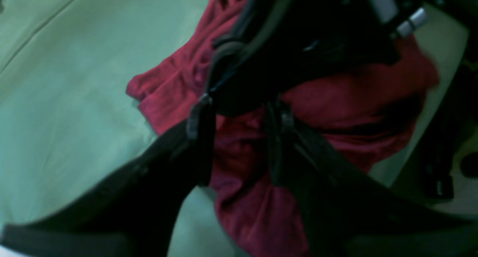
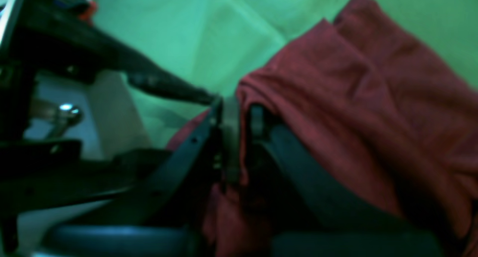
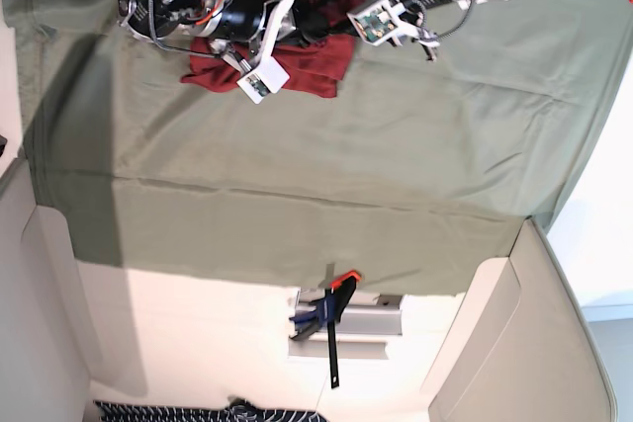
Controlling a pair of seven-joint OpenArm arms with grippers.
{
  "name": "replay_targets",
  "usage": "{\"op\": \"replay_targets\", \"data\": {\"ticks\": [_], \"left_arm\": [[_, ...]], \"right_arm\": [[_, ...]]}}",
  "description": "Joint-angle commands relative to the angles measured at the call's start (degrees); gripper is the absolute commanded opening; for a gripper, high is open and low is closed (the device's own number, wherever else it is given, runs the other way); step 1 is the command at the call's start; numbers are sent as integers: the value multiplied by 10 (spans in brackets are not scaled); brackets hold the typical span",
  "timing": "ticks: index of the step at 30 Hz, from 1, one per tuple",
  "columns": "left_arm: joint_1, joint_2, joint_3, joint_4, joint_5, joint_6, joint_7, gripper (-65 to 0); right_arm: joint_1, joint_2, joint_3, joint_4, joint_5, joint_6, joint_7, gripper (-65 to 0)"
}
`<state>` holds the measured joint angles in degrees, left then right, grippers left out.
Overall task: Fold the T-shirt properly
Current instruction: 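Fold the held fabric onto the shirt pile with the right gripper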
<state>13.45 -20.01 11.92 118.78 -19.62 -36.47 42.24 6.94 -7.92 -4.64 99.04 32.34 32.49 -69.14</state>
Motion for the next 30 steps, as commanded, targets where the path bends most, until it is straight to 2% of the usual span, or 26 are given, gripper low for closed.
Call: {"op": "replay_targets", "data": {"ticks": [1,6,11,16,17,19,21,28,30], "left_arm": [[-6,-2,0,10,-14,-2,-15,-396],[-6,-1,0,10,-14,-2,-15,-395],[-6,-1,0,10,-16,-2,-17,-395],[-6,-1,0,10,-16,-2,-17,-395],[-6,-2,0,10,-15,-2,-17,-395],[-6,-1,0,10,-3,-2,-17,-395],[-6,-1,0,10,17,-2,-18,-395],[-6,-1,-8,10,51,-1,-34,-395],[-6,-1,-17,10,51,-1,-34,-395]], "right_arm": [[15,-8,-17,10,21,-2,24,-650],[21,-8,-69,2,-59,-13,30,-650],[21,-8,-93,-35,-65,-12,47,-650],[21,-8,-109,-70,-71,-12,89,-650],[21,-8,-113,-73,-78,-12,96,-609],[21,-8,-120,-80,-92,-12,116,-476],[21,-8,-130,-92,-94,-12,134,-390],[55,-8,-142,-112,-94,-12,139,-381],[78,-8,-142,-108,-70,-12,139,-381]]}}
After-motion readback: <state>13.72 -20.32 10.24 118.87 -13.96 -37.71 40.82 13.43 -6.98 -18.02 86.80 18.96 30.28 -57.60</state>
